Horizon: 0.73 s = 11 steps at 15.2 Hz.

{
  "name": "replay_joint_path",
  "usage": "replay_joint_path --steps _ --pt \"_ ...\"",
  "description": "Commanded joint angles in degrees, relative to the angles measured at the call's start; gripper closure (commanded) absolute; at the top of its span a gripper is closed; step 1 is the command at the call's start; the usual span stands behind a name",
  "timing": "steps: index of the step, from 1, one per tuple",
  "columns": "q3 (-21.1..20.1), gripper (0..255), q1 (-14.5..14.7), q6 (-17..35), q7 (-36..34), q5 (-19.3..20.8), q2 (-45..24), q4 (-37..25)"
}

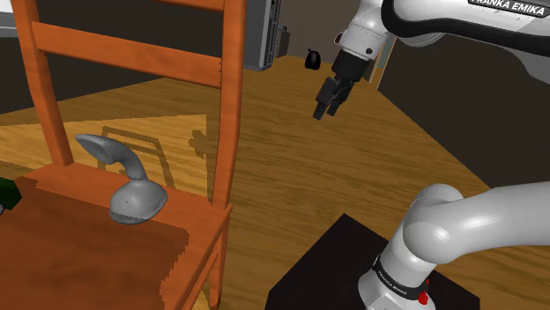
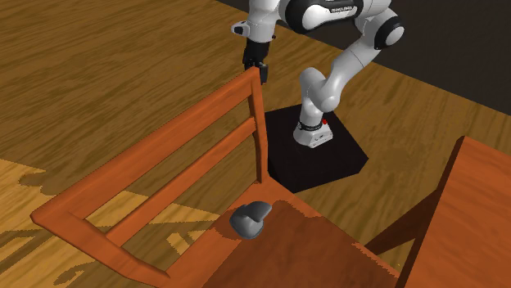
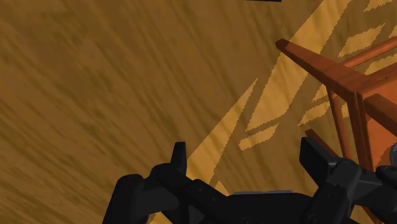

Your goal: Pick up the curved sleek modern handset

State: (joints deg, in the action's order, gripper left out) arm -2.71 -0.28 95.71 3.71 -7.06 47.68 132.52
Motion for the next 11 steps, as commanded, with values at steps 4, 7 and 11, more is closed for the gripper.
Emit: replay_joint_path --steps 4,7,11 --pt "-4.81 0 -0.4 -0.15 -8.46 -3.11 0.95 0.51" --pt "-9.71 0 -0.88 -0.03 -16.96 -6.23 0.82 -0.01" --pt "-16.35 0 -1.97 0.56 -28.27 -10.06 -0.99 -2.28"
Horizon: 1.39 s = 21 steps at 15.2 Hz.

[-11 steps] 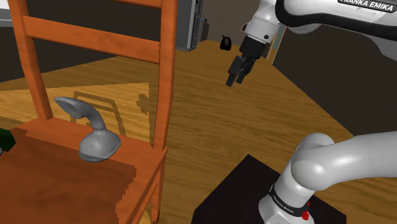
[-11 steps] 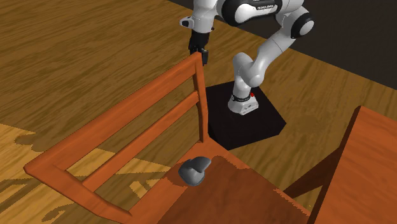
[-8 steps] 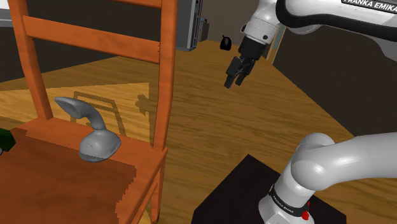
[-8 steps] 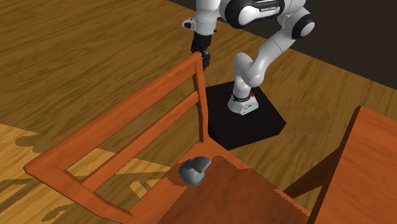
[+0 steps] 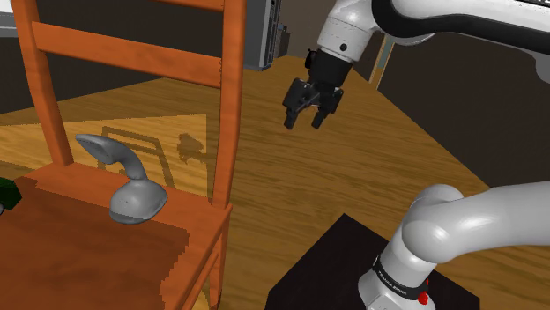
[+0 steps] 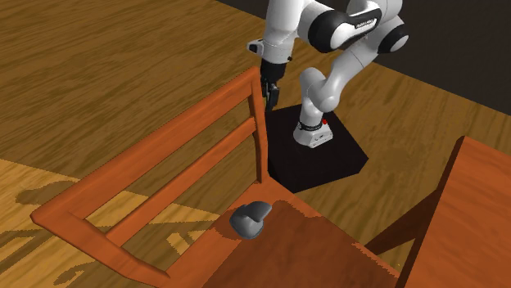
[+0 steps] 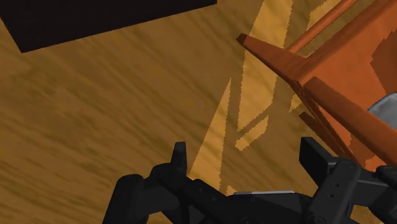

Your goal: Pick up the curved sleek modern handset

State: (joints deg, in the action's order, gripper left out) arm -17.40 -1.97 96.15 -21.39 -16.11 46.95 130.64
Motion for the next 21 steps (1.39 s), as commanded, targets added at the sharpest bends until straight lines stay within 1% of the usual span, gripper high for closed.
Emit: replay_joint_path --steps 1,5,8,11,14,16,18,19,20,21 --pt "-3.34 0 -0.67 0.33 -5.99 -1.85 -0.99 -1.25" --pt "-10.19 0 -2.86 1.38 -17.28 -4.56 -4.9 -5.65" --pt "-15.56 0 -5.19 2.32 -25.85 -5.64 -8.83 -9.99" --pt "-21.44 0 -8.38 3.26 -34.56 -5.75 -13.54 -15.19" --pt "-28.12 0 -12.32 4.2 -43.76 -4.35 -19.27 -21.22" --pt "-33.52 0 -15.68 4.75 -50.29 -2.35 -23.77 -25.73" --pt "-40.06 0 -19.49 5.27 -57.61 1.27 -29.36 -30.65" --pt "-44.14 0 -21.73 5.47 -61.75 4.02 -32.82 -33.29" --pt "-48.83 0 -23.79 5.61 -66.66 8.13 -37.3 -36.05" --pt "-55.25 0 -26.25 5.47 -72.82 14.45 -43.52 -39.01"
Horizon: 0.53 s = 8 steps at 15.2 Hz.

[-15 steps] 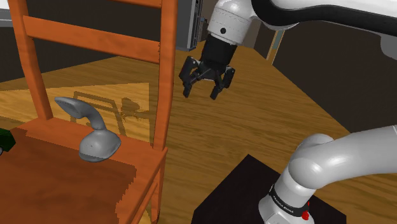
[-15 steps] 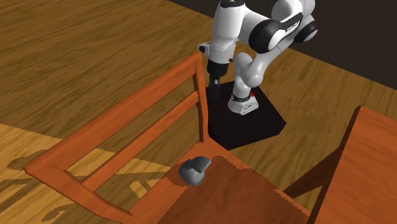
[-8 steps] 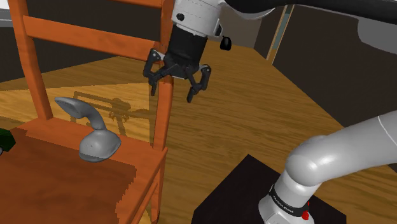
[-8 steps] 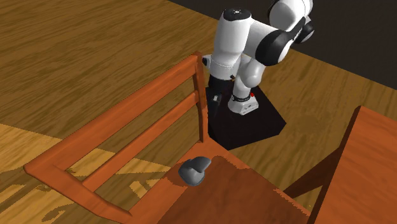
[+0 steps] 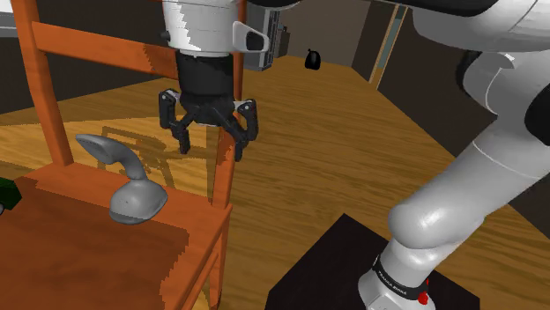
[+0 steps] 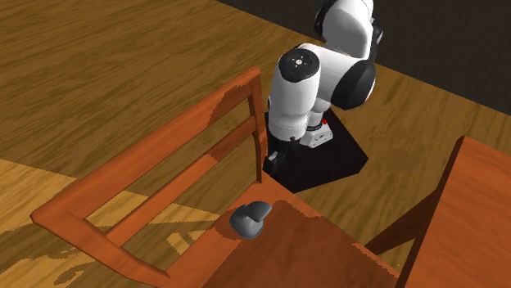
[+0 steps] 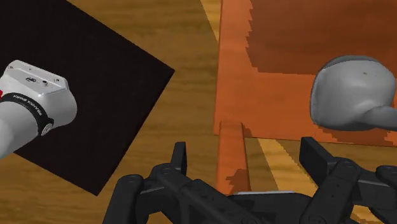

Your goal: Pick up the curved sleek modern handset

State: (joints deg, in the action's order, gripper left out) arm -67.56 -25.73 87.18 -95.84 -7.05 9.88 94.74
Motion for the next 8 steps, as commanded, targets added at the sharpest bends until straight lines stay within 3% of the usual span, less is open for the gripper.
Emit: replay_joint_path --steps 1,2,3,4,6,8 --pt "-10.18 0 -0.69 13.23 -7.05 16.19 -16.32 -6.49" --pt "-9.88 0 5.28 11.02 -13.6 24.49 -23.98 -10.28" --pt "-7.76 0 11.12 8.94 -17.7 29.42 -28.79 -14.24" --pt "-2.82 0 17.61 7.52 -19.76 31.14 -31.1 -18.27" --pt "2.97 0 27.77 3.86 -23.81 35.82 -37.03 -27.53" --pt "3.05 0 27.24 4.84 -23.91 35.47 -36.75 -26.32"
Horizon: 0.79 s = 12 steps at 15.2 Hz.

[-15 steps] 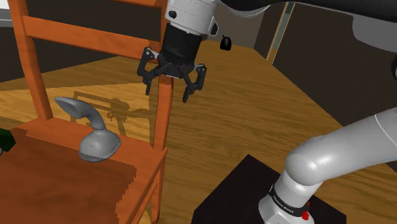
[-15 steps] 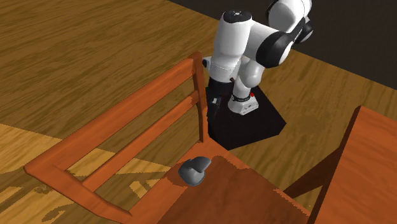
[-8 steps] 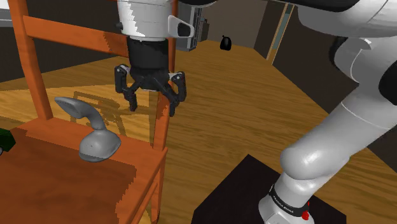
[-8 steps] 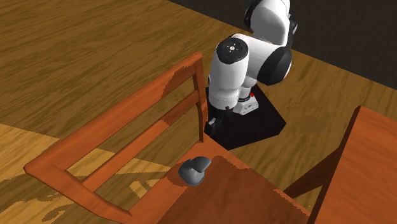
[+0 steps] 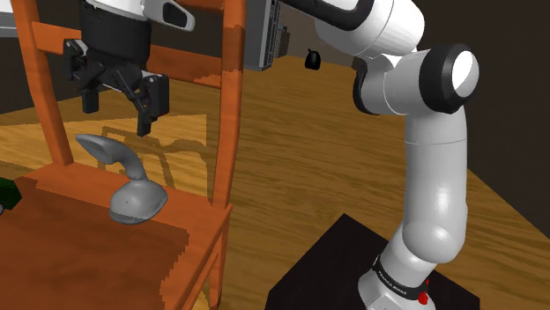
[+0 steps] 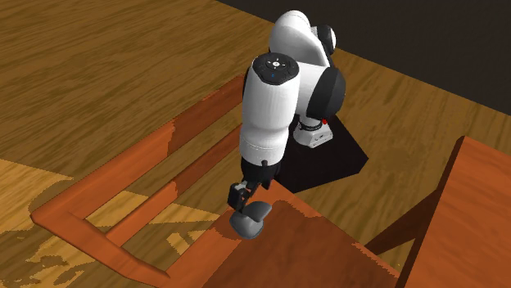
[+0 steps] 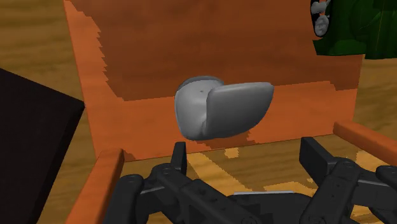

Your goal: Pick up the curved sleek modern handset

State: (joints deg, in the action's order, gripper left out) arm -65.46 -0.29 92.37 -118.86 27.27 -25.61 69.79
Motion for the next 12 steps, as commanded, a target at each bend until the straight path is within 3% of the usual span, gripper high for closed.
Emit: replay_joint_path --steps 1,6,8,9,12 --pt "0.74 0 1.03 0.64 -0.97 0.87 -0.95 0.0" --pt "-0.24 0 -2.54 5.85 -1.44 -0.2 0.31 6.77" --pt "-0.24 0 -2.54 5.85 -1.44 -0.2 0.31 6.77" --pt "-0.17 255 -2.41 5.82 -1.45 -0.11 0.19 6.66" --pt "-0.19 255 -2.44 5.82 -1.46 -0.13 0.22 6.68"
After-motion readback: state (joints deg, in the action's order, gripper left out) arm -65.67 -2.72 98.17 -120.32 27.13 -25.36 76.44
